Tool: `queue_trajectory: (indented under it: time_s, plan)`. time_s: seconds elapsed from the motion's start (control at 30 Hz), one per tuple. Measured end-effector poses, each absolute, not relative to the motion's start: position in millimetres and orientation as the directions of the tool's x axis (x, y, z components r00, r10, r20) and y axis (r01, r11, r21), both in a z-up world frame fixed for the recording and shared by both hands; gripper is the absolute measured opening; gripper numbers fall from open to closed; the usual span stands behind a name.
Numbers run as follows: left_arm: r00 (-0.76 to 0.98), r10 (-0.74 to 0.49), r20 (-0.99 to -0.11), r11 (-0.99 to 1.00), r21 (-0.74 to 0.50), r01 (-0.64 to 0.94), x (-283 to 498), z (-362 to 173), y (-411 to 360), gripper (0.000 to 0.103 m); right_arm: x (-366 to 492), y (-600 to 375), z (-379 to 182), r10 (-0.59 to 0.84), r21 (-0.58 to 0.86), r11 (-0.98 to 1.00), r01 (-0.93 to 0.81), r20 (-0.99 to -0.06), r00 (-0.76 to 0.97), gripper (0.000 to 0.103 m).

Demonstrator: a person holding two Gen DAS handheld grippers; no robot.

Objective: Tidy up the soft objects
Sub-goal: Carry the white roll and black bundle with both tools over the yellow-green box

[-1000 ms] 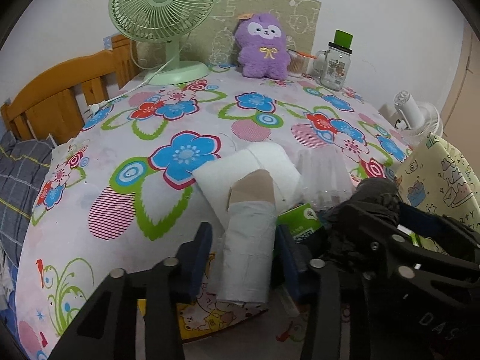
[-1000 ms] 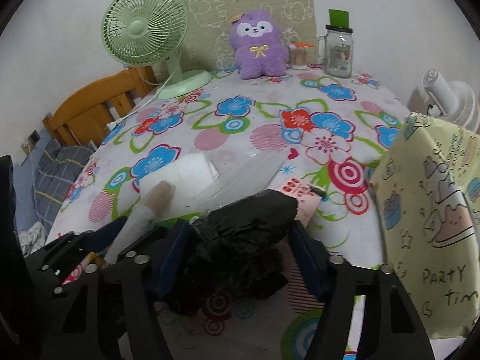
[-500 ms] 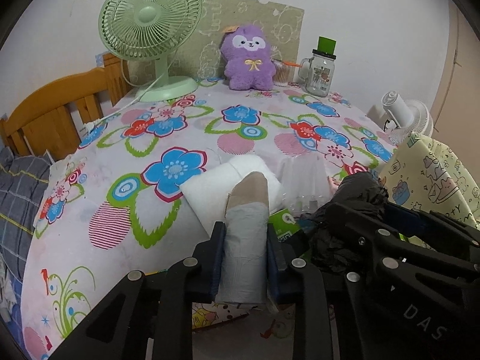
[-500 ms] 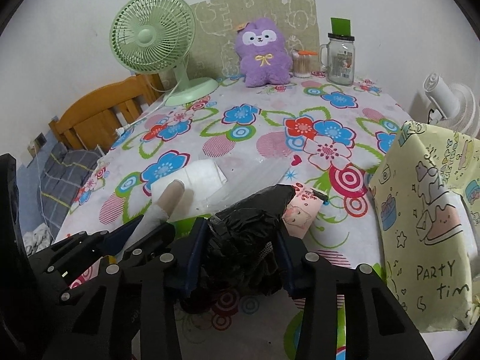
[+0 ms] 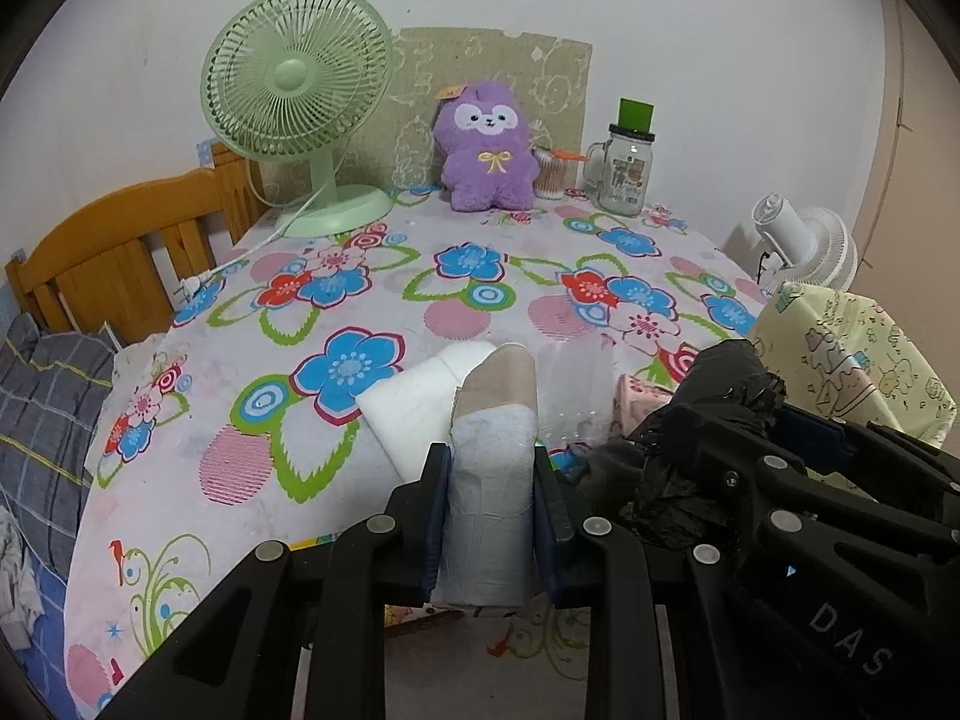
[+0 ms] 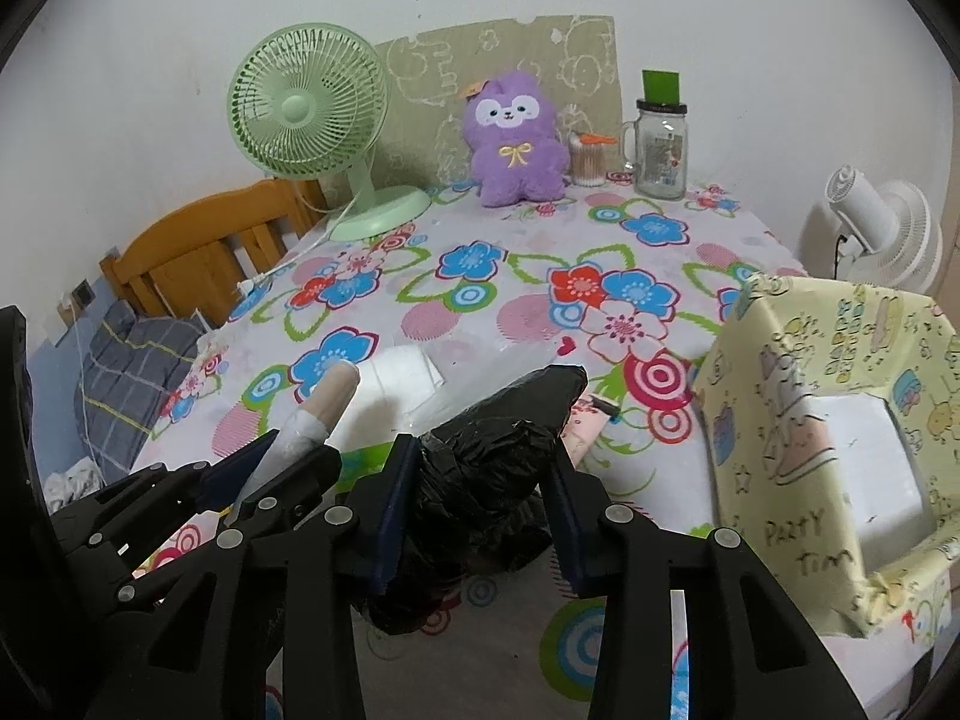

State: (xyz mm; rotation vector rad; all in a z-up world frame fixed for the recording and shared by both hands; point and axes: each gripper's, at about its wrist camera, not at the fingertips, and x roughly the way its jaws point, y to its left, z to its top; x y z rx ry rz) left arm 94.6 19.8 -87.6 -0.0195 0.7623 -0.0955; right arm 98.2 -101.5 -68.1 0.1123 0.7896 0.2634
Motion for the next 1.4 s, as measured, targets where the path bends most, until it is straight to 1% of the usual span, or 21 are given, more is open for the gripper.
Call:
queue_trajectory:
  time_s: [0.87,1.4]
  plan:
    - [0.781,-0.098,-0.617,0.993,-0.008,0.119,57.5,-44.3,-19.1,0.024,55.1,-145.1,-24.8,0.251,0.203,0.966,-0.158,-0.609,0.752,0.043]
    - [0.803,-0.120,-0.584,0.988,0.006,0.152,51.4,-14.0,-54.1,0.024,50.0,-183.3,1.1,0.247,0.209,0.966,-0.151,-0.578,0.778,0.043]
